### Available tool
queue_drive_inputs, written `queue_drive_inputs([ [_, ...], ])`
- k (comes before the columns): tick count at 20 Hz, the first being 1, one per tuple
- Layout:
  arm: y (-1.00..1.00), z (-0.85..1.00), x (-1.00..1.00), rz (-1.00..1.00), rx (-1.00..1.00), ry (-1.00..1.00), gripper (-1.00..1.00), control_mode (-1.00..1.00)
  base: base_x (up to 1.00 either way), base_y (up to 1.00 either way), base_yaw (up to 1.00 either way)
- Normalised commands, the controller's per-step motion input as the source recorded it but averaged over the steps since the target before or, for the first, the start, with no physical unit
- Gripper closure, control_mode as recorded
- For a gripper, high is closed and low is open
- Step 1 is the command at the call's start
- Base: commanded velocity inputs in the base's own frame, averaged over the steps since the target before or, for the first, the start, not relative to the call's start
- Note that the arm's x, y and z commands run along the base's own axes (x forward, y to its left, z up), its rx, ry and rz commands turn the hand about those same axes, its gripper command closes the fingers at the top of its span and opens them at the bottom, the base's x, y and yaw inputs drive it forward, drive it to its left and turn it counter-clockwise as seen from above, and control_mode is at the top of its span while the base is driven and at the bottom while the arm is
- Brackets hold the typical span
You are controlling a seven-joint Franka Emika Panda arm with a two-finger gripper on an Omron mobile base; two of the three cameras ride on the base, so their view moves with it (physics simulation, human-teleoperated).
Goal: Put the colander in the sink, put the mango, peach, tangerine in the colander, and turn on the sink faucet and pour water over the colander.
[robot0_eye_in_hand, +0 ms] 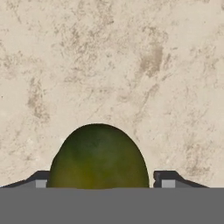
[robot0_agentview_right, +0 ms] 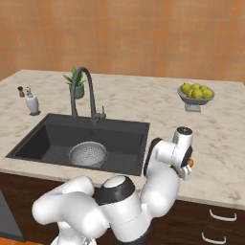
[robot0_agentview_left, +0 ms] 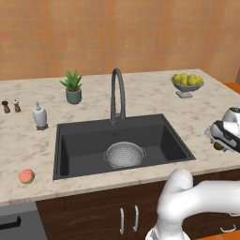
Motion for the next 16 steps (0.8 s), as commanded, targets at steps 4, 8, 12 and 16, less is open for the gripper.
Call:
queue_drive_inputs([
  [4, 0.01, -0.25, -0.12, 0.00, 0.00, 0.00, 1.00, -1.00, 0.00, 0.00, 0.00],
  [8, 0.12, 0.06, -0.37, 0.02, 0.00, -0.22, 1.00, -1.00, 0.00, 0.00, 0.00],
  [12, 0.72, 0.34, -0.16, 0.07, 0.00, -0.09, 1.00, -1.00, 0.00, 0.00, 0.00],
  [16, 0.93, 0.32, -0.01, 0.12, 0.00, 0.00, 1.00, -1.00, 0.00, 0.00, 0.00],
])
